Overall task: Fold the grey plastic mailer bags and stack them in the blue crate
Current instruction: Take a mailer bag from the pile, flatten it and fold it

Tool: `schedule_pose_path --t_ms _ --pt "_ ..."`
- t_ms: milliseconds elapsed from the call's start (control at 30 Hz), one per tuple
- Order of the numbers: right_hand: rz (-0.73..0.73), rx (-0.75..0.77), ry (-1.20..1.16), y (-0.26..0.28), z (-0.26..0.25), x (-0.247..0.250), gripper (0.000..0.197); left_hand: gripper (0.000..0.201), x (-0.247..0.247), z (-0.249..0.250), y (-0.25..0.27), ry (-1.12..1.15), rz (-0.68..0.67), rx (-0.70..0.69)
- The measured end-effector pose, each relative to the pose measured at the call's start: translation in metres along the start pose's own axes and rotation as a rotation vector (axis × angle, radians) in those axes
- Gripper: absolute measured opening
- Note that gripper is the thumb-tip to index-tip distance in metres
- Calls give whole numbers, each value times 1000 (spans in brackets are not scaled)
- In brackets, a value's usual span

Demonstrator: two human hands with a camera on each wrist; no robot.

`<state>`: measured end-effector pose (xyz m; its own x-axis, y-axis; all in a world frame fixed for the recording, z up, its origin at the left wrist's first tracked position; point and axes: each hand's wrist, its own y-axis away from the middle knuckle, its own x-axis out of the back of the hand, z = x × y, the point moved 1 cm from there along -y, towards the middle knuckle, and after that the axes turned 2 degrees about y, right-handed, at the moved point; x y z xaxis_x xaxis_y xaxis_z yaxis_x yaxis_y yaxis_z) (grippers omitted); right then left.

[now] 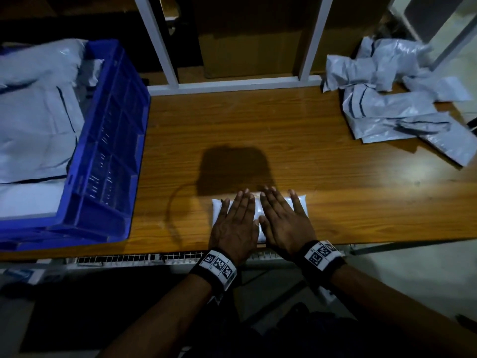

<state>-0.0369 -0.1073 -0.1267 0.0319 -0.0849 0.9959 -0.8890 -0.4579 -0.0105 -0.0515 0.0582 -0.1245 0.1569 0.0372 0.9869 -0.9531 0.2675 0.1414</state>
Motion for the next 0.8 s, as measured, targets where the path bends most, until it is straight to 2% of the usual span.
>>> schedule_pose_path --t_ms 800 --pt "-20 5 -13 2 0 2 64 76 7 0 -1 38 -105 -9"
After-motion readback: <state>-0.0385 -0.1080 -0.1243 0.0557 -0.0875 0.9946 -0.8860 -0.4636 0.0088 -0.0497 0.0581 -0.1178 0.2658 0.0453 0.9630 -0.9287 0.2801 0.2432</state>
